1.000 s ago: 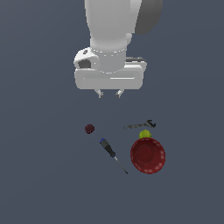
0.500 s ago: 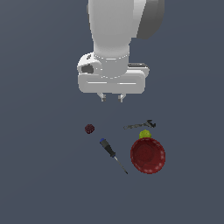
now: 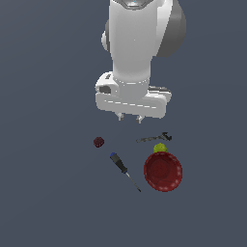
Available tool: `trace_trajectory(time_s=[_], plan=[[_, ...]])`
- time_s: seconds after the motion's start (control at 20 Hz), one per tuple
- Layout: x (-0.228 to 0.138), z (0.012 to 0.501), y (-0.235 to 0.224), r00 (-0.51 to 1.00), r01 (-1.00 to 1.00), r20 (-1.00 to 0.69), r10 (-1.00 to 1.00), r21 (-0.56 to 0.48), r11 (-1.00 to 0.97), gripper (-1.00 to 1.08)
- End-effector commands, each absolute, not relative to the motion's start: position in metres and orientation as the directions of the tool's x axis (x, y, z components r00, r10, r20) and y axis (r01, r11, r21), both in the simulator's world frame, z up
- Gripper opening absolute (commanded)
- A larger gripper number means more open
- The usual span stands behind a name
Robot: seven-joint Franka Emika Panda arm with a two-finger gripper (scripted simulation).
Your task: Pick up a designated object from a clutter of objects.
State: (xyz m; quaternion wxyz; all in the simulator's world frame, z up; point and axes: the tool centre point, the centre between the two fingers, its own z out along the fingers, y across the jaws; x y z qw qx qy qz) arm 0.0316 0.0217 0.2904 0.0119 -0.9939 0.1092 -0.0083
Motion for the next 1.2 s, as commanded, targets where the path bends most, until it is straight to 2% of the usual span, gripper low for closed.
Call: trace_trajectory(time_s=[0.0, 0.55, 1.15], plan=[[0.036, 0.28, 0.029, 0.963, -0.271, 0.008, -0.271, -0.03, -0.962, 0.28], [0.053, 0.232, 0.063, 0.867, -0.499, -0.021, -0.498, -0.041, -0.866, 0.28], [0.063, 0.177, 0.1, 0.699, -0.715, -0.055, -0.713, -0.035, -0.698, 0.28]])
